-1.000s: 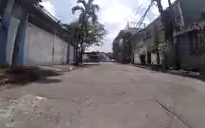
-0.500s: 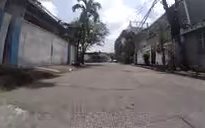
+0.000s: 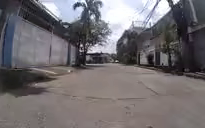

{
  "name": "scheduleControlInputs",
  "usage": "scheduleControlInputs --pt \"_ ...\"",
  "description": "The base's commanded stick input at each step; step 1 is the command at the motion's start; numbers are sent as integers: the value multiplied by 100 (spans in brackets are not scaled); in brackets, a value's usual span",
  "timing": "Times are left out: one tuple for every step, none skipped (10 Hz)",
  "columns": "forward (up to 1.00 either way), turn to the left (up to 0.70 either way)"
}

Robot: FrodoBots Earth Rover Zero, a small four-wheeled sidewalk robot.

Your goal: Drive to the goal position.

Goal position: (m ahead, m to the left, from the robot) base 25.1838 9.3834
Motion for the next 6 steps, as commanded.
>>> scheduleControlInputs --pt "97 0" --pt "97 0" --pt "97 0" --pt "97 0" --pt "97 0" --pt "97 0"
